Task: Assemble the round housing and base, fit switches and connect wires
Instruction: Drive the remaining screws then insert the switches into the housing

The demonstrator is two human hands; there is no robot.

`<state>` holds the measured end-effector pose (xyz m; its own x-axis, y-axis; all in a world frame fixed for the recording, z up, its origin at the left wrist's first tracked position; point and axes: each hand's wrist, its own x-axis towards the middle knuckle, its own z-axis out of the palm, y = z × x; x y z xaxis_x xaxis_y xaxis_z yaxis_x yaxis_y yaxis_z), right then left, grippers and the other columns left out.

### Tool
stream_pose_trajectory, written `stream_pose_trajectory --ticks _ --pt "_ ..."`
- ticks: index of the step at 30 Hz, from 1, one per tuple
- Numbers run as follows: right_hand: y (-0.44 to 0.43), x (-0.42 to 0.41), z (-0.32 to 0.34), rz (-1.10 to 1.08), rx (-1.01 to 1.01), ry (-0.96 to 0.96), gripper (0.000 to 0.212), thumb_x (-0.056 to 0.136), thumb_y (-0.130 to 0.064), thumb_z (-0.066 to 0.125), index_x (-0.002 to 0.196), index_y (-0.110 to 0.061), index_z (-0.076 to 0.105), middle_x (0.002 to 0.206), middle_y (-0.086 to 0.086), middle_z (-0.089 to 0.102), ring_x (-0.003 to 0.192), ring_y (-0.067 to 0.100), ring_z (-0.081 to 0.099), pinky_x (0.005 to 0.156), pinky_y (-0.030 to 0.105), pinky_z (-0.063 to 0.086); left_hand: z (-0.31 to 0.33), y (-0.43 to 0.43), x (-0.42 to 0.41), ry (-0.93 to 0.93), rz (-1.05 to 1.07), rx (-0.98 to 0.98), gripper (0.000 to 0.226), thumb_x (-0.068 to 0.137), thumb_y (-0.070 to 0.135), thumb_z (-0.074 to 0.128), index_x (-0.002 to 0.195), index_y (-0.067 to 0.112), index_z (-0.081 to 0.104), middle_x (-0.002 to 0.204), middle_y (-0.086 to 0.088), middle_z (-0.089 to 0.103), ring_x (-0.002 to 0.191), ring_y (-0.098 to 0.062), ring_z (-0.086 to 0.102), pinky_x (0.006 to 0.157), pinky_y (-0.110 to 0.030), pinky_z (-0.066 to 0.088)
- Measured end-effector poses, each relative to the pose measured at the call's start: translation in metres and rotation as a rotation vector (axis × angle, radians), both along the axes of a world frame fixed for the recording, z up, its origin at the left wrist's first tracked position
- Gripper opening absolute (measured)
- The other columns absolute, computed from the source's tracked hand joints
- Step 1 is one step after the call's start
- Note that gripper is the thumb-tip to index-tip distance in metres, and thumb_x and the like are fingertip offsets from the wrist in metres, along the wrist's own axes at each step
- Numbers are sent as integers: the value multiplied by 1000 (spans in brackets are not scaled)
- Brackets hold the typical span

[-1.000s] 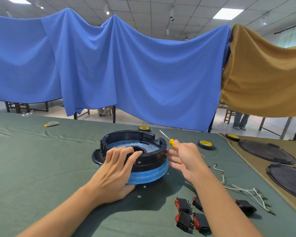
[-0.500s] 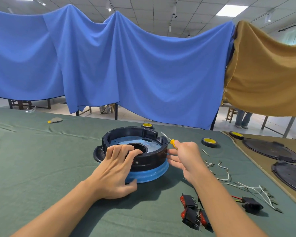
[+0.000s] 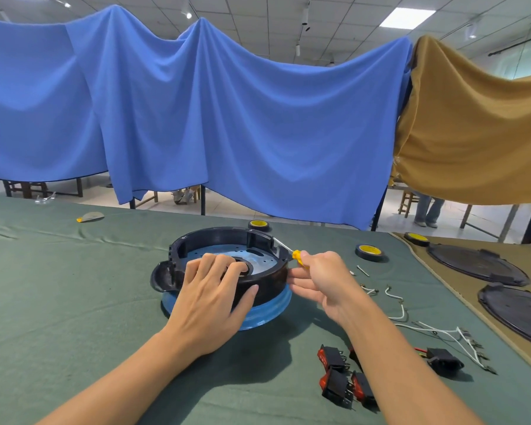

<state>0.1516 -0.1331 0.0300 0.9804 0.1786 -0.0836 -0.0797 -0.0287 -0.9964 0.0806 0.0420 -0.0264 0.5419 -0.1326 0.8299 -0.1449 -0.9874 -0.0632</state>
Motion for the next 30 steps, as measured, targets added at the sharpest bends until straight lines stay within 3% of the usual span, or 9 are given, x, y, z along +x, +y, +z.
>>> stream_pose_trajectory --ticks 5,9,12,15,18,21,24,25,30 --pt "-2 -1 3 156 -3 105 25 102 -22 45 111 -2 57 91 17 73 78 27 74 69 37 61 3 -19 3 -17 82 53 31 91 34 51 94 9 68 87 -4 66 79 -29 62 74 -41 45" --pt "-13 10 -3 -47 -408 -136 28 101 -29 45 103 -4 59 93 13 70 87 27 68 75 40 58 3 -26 9 -48 134 137 26 88 26 59 100 8 72 83 -5 66 74 -28 63 68 -39 48" --pt "-20 15 -13 -235 -843 -294 26 96 -32 49 98 -9 61 104 15 65 94 33 54 72 35 42 7 -36 19 -50 175 176 16 74 14 78 89 11 75 71 -5 62 64 -28 60 60 -37 47" --pt "-14 7 -21 -178 -1073 -332 17 87 -28 55 96 -14 59 108 13 63 96 35 57 68 32 39 7 -42 25 -52 216 157 11 70 9 80 78 12 74 67 -4 60 61 -27 58 55 -36 45" --pt "-7 4 -27 -109 -1216 -357 21 86 -28 57 104 -17 57 117 10 61 105 33 58 70 34 38 4 -40 25 -99 212 160 12 73 11 79 85 12 76 69 -6 62 64 -28 60 56 -36 47" --pt "-7 7 -28 -48 -1264 -338 26 89 -37 56 107 -18 58 118 11 61 106 34 57 72 34 38 2 -37 24 -124 206 160 17 72 10 78 88 12 76 70 -6 62 66 -29 60 56 -38 45" --pt "-19 24 -17 -19 -1186 -293 31 86 -45 55 72 -19 48 93 16 55 86 33 53 72 35 41 1 -39 27 -114 232 174 20 72 11 76 92 13 76 69 -5 61 66 -29 59 57 -37 42" --pt "-25 31 -11 -15 -1161 -299 32 87 -44 55 71 -17 47 89 14 52 82 32 52 72 36 43 1 -39 27 -109 242 185 20 73 11 75 93 13 75 69 -5 61 66 -29 58 58 -37 41" --pt "-60 70 5 -82 -1155 -401 21 95 -16 52 102 -11 71 104 11 70 97 30 62 86 44 53 1 -40 28 -82 288 191 13 73 13 73 85 16 73 64 -2 58 65 -28 56 59 -36 38"
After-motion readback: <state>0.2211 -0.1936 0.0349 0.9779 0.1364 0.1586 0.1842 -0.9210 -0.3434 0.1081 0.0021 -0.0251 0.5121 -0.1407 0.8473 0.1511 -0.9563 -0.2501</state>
